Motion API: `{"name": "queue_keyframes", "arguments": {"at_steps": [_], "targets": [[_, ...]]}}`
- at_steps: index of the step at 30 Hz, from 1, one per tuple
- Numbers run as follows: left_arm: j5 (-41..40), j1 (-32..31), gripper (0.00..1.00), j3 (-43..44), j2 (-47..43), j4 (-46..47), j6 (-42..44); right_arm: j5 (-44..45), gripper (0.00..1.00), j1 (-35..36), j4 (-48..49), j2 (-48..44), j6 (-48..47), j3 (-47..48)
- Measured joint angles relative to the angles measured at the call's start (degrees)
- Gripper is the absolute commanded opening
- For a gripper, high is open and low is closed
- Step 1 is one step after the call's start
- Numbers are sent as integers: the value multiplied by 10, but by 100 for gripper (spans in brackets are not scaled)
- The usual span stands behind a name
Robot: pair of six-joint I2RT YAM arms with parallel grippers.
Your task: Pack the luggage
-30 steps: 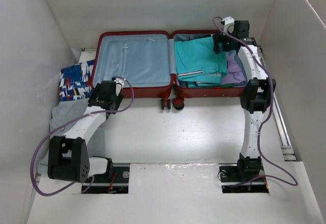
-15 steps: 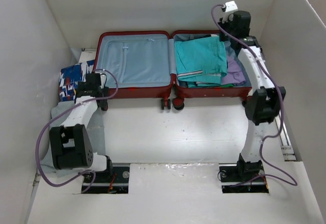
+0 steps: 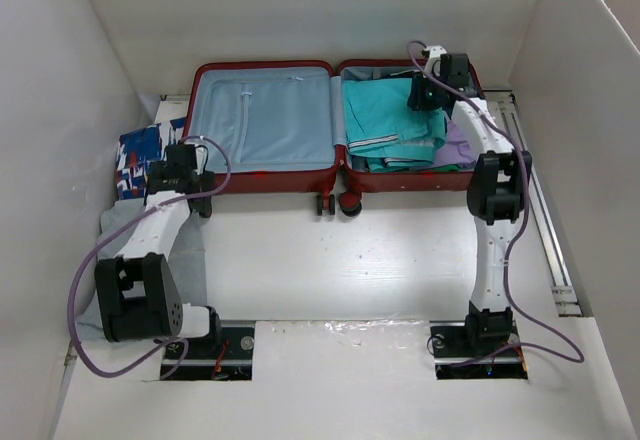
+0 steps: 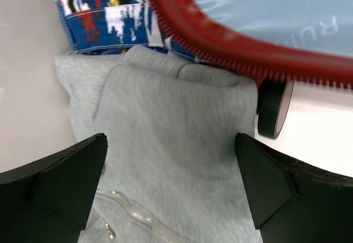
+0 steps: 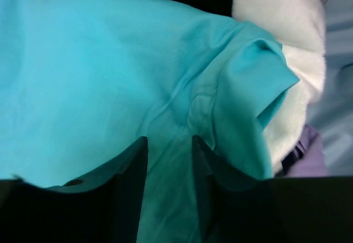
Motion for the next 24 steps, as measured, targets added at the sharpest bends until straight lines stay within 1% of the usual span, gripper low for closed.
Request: {"name": "queue_keyframes", "arguments": {"at_steps": [1,3,5,7,11,13,15,19,21,24], "targets": [[0,0,100,0,-9,-6,0,2,56,2,-6,-9,-3,-3],[1,1,100,0,-30,-11,2,7,67,6,-16,-38,-9,-21],[1,1,100,0,-49,-14,4,17,74,10,-32,-76,-13,-44],[7,2,100,2,-66,-22,7,24,78,16,-44,-123,-18,-65],[50,2,100,15,-99,-70,28,50,86,33,-64,-240,-25,-114],[80,4,100,19,-115,-106,47,70,89,54,-64,-308,-26,-154],[101,4,100,17,-125,-141,67,91,89,88,-69,-374,-22,-197],[104,4,100,-21,-129,-188,82,132,91,196,-62,-486,4,-307],[107,4,100,-42,-134,-207,82,148,91,256,-58,-523,24,-365],[120,4,100,-54,-137,-225,79,174,93,323,-54,-549,55,-435]]}}
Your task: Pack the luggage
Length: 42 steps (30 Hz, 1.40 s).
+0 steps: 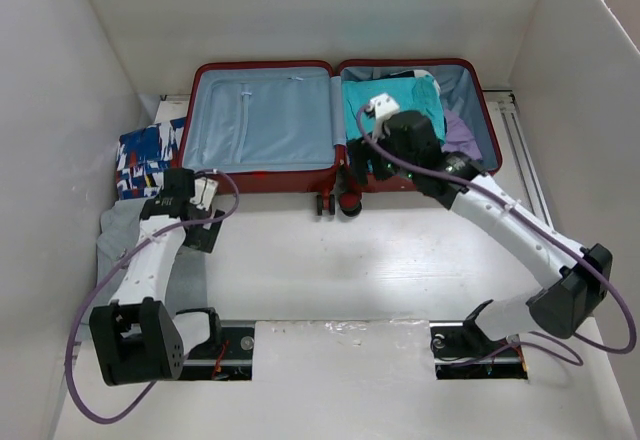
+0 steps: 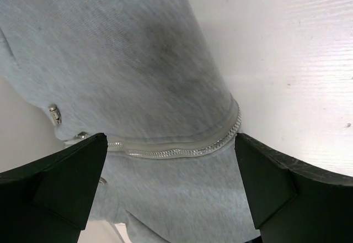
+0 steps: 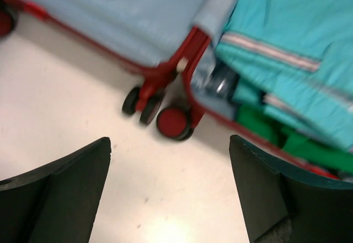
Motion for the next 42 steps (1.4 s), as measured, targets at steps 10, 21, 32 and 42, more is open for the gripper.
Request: {"name": "queue_keyframes", "arguments": {"at_steps": [10,21,32,42], "targets": [[-42,0,100,-42,100,96,-51,73,93,59,-20,-19,73,-95],[-94,9,0,-66,128,170,-35,107,93,82,-20,-26,91,-93],[-10,48,0,-26,-45,81,0,124,93,166,-23,19,106,-76],[146,48,0,160,-31,23,-57,124,94,190,-15,28,105,-67]]}}
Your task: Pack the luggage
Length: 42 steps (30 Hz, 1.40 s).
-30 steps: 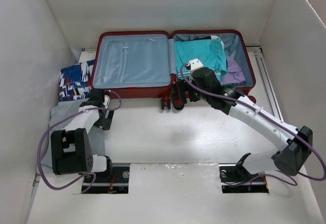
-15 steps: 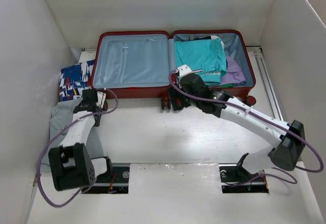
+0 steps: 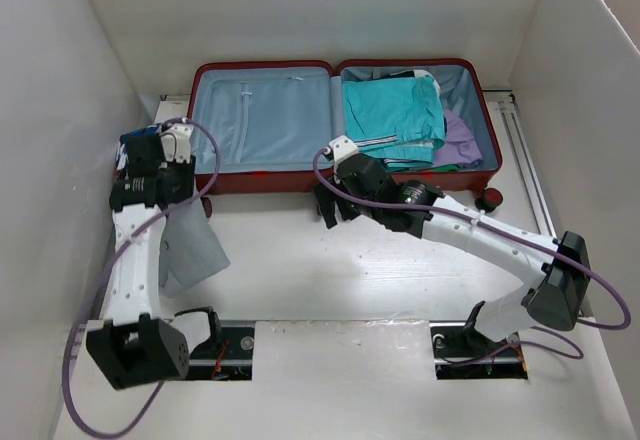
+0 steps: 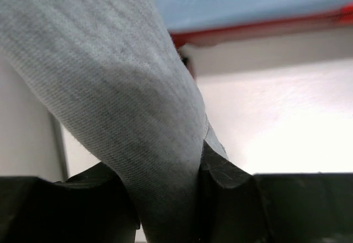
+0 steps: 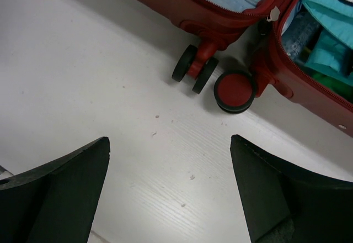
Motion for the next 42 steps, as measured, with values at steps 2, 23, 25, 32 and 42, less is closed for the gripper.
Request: {"name": "queue_keyframes", "arguments": {"at_steps": [2,23,25,32,42], "targets": [[26,-3,0,42,47,-8,-19,-3,97,0,10,0,-12,0],[52,-169,0,374,418,-62,-149,-291,99,-82,187,304,-93,319],[53,-168,0,384,425,-68,-158,-303,99,-80,186,344,-80,334],[52,-167,0,399,441,-73,-179,-364,99,-82,199,416,-55,386],[36,-172,0,419,455,-87,-187,-318,99,-66,216,311,-55,295]]}}
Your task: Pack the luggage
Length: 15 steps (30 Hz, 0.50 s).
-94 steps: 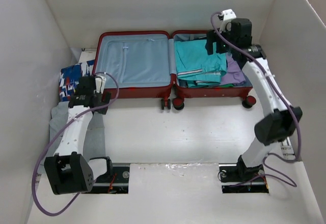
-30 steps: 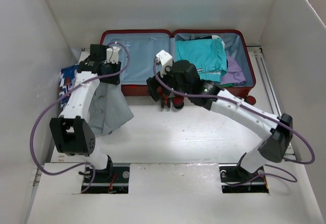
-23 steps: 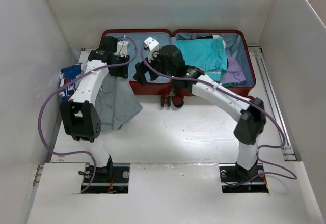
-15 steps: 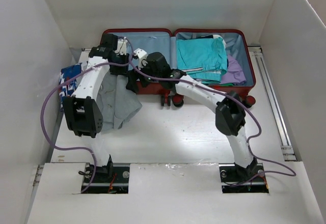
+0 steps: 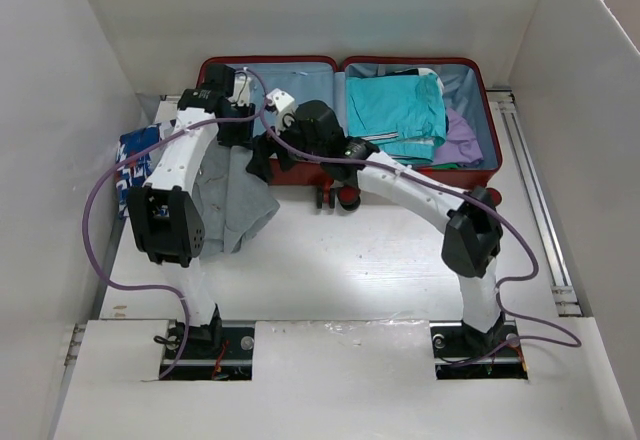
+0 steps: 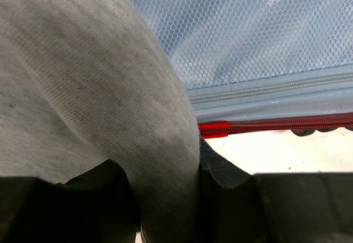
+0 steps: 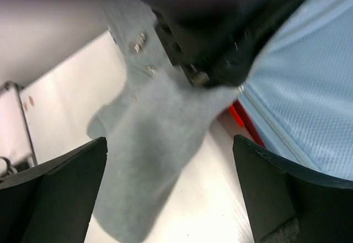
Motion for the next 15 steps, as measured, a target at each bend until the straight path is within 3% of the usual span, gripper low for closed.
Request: {"name": "queue_keyframes", "arguments": {"at_steps": [8,15], "targets": [[-15,-6,0,1,0,0,-7,38,99,26,-18,56,27,104],[-20,-8,0,1,0,1,-13,125,99,40,-54,120,58,113]]}}
